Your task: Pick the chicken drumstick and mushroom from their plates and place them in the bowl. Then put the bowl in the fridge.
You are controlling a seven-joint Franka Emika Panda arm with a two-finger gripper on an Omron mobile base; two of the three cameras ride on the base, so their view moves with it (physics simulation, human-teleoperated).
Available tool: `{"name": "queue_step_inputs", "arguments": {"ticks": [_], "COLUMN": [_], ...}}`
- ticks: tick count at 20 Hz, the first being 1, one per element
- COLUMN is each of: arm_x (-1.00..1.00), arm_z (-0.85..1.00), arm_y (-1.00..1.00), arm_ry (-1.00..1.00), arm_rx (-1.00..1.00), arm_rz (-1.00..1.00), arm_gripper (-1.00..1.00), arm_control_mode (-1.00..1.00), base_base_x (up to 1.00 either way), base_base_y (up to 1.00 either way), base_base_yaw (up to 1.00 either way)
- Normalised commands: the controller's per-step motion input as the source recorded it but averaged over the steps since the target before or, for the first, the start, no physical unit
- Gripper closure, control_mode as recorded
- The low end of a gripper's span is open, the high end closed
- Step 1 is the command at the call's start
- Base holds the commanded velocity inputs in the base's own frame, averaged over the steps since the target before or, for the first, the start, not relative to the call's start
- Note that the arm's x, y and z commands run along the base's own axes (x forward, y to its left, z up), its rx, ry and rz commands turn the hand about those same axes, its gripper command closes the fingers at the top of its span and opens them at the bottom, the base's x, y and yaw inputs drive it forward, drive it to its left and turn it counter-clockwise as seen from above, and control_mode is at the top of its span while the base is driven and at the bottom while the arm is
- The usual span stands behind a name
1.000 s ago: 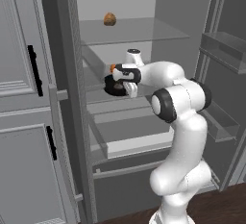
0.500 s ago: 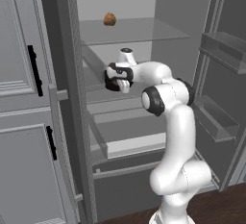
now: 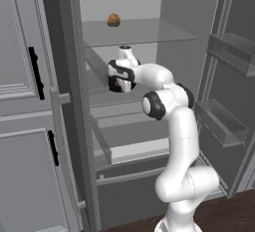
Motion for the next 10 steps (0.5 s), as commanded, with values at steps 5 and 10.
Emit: {"name": "queue_step_inputs", "arguments": {"ticks": [5,10], "arm_x": [-0.77,-0.93], "arm_z": [0.0,-0.18], "arm_y": [0.0,-0.01], "arm_ry": [-0.09,-0.12], "arm_rx": [0.0,0.0], "arm_rz": [0.05,0.03], "arm_gripper": [-1.0,-1.0], "arm_control_mode": [-1.0,-1.0], "base_base_x": [0.0,0.0], "base_base_y": [0.0,0.0], "base_base_yaw": [0.0,0.0]}}
